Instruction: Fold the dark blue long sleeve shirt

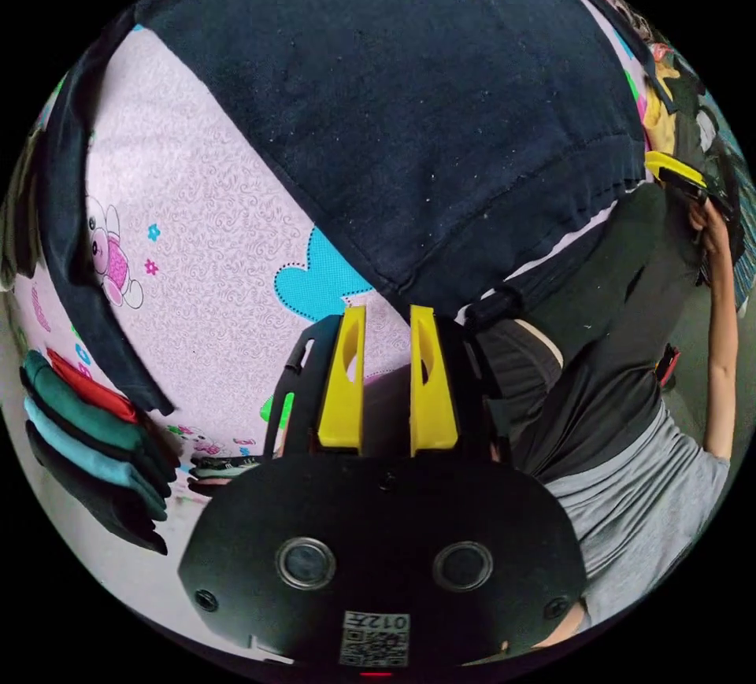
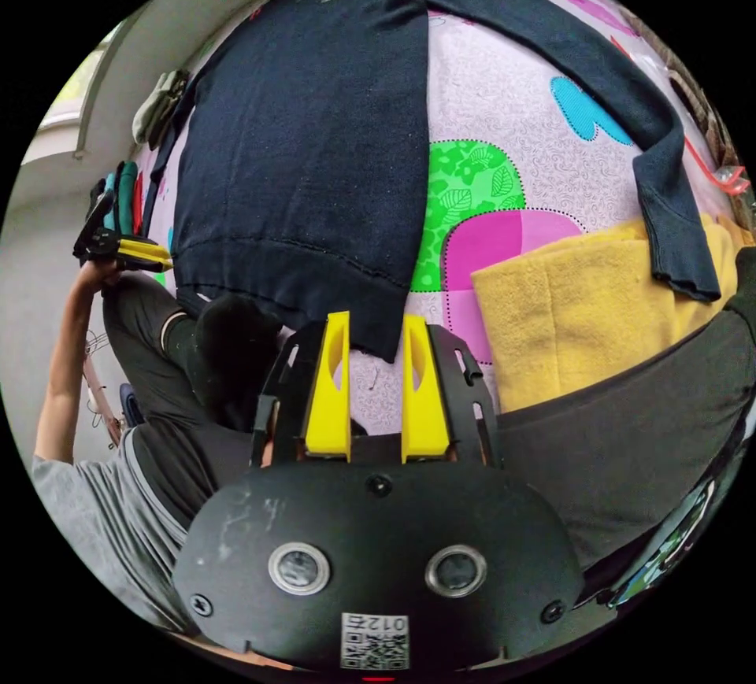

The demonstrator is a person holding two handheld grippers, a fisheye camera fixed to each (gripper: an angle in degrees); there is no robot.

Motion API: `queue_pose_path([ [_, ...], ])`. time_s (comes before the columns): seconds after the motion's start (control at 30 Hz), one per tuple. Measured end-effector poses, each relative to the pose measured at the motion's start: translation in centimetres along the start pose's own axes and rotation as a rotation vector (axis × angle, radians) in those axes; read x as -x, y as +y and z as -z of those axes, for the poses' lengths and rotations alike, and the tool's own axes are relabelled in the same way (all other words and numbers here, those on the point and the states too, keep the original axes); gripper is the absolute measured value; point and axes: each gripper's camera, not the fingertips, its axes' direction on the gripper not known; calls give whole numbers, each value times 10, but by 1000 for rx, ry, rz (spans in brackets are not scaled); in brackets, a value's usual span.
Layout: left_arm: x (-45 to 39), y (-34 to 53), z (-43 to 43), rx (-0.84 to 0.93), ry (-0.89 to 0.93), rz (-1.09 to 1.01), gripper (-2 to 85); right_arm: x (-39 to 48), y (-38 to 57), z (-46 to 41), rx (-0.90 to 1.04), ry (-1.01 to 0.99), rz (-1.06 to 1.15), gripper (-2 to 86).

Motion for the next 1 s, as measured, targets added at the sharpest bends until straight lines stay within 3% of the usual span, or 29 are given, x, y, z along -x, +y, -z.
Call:
queue_pose_path([
  [0.2,-25,-23,-13,76,-150,-63,35,12,-18,-11,66,121,64,30],
  [0.27,-29,-25,-23,110,-93,-103,22,22,-24,-12,105,185,121,9],
  [0.43,-38,-26,-34,99,-83,-104,8,40,-29,-19,146,309,226,15],
  [0.57,-37,-14,-40,116,-87,-89,7,30,-29,-16,129,295,205,50],
  [0.67,-32,13,-22,1,-94,-53,7,17,-24,-5,118,251,168,47],
  [0.83,-82,25,15,-360,-75,-115,7,25,-19,17,-30,223,208,15],
  [1.0,-170,-20,-16,-393,-224,-219,7,35,-32,0,-47,269,239,0],
])
